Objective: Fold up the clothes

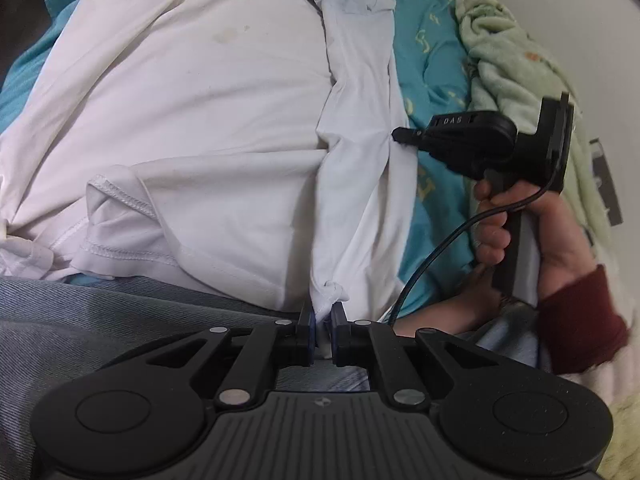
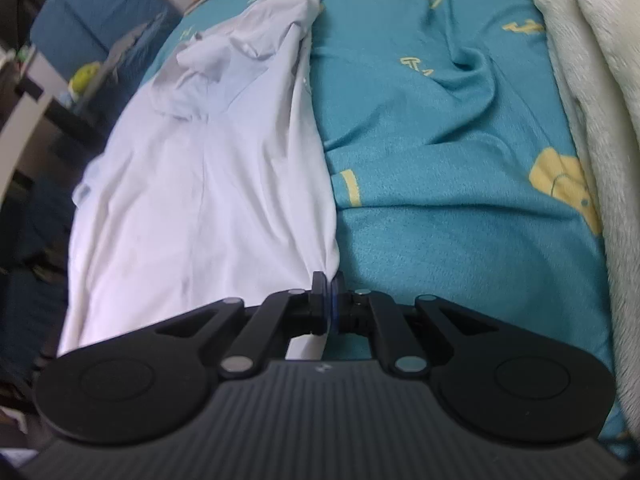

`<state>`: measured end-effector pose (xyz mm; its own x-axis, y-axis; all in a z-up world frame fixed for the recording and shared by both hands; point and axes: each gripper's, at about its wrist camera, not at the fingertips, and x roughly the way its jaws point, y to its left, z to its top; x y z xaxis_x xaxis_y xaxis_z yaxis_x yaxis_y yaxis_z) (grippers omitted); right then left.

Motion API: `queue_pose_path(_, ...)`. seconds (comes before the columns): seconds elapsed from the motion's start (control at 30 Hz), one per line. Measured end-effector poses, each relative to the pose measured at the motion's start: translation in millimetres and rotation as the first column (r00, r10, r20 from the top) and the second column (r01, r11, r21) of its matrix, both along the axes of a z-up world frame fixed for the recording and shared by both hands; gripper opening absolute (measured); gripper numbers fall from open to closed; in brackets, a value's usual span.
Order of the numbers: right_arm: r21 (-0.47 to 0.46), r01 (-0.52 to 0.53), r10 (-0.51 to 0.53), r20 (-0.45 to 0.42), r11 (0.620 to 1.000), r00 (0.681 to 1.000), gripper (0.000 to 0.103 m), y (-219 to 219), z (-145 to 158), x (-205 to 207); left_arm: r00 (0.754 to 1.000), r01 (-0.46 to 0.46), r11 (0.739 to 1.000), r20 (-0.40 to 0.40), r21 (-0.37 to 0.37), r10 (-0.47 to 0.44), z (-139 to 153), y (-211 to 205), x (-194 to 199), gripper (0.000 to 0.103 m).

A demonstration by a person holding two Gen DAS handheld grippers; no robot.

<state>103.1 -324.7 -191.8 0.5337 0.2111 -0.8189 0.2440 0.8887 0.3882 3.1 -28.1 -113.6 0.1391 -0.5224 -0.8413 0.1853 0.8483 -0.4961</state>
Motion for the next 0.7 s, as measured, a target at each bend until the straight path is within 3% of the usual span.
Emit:
queue_pose_path(0.1, -0.034, -0.014, 0.015, 0.022, 0.999, 1.000, 0.007, 4, 6, -4, 1.000, 0.013, 1.000, 0.025, -0.024, -0.012, 5, 0, 0, 0.008)
queue_pose_path(0.23, -0.055, 0.011, -0.005, 0.110, 0.998, 0.994, 0.008, 2, 31, -20, 0.995, -0.003, 0.997, 0.101, -0.072, 0.011, 23, 16, 2, 0.027)
queue_pose_path(0.3, -0.058, 0.024, -0.014, 0.171, 0.998, 0.985, 0.008, 2, 46, -30, 0.987, -0.053, 0.996, 0.148, -0.071, 0.063, 31, 27, 19, 0.038)
queue_pose_path(0.37, -0.058, 0.030, -0.015, 0.244, 0.998, 0.970, 0.008, 4, 60, -38, 0.974, -0.103, 0.992, 0.195, -0.073, 0.116, 40, 38, 36, 0.052)
queue_pose_path(0.53, -0.047, -0.016, 0.031, 0.340, 0.999, 0.940, 0.013, 18, 74, -40, 0.920, -0.226, 0.970, 0.309, -0.087, 0.241, 61, 65, 78, 0.068)
queue_pose_path(0.6, -0.025, -0.036, 0.042, 0.335, 0.999, 0.941, 0.037, 23, 70, -36, 0.890, -0.275, 0.956, 0.350, -0.097, 0.292, 68, 77, 96, 0.069)
queue_pose_path(0.7, 0.010, -0.063, 0.057, 0.316, 0.998, 0.947, 0.058, 30, 61, -27, 0.833, -0.408, 0.905, 0.356, -0.121, 0.423, 56, 108, 149, 0.070)
